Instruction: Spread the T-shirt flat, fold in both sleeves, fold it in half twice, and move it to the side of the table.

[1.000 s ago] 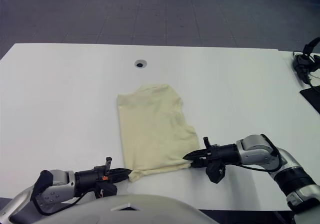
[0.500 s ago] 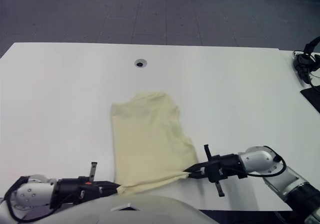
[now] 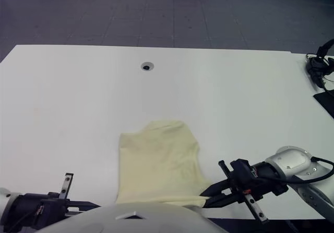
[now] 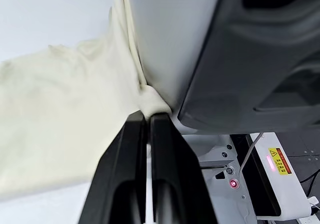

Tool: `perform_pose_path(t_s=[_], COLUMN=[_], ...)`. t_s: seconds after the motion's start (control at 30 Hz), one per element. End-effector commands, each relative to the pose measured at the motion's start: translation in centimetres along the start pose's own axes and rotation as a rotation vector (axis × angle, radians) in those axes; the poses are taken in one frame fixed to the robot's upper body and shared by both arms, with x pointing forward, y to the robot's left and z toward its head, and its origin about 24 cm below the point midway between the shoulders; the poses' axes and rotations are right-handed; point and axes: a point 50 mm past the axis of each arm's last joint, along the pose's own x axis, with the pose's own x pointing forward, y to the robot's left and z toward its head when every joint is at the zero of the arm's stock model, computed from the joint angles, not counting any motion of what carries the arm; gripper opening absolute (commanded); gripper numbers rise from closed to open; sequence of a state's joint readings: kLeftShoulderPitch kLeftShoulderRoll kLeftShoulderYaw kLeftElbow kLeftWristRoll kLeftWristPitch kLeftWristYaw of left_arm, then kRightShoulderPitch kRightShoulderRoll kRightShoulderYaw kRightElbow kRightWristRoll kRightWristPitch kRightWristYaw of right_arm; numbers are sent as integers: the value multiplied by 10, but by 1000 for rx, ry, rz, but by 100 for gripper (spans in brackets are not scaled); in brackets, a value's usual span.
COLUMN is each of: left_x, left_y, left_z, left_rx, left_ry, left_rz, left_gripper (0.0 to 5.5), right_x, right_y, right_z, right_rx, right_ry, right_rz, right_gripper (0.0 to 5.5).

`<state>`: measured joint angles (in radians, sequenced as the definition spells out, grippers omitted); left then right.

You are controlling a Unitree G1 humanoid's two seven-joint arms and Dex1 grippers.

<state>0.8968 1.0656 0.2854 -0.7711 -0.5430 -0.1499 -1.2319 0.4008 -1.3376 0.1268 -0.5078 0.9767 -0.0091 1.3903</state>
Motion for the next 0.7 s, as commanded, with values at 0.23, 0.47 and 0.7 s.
perform_pose_path(t_s=[0.23, 0.47, 0.7], left_x=[-12, -1, 6], left_y=[86, 130, 152], left_z=[-3, -10, -25], left_rx=[181, 188, 163], left_ry=[79, 37, 51], left_rz=[196, 304, 362], left_gripper=[0, 0, 0], right_x=[-23, -35, -38], right_y=[-63, -96, -118], right_z=[10, 8, -8], right_rx=[-237, -289, -262], right_ry=[75, 89, 110], right_rz=[-289, -411, -471], right_gripper=[5, 5, 5])
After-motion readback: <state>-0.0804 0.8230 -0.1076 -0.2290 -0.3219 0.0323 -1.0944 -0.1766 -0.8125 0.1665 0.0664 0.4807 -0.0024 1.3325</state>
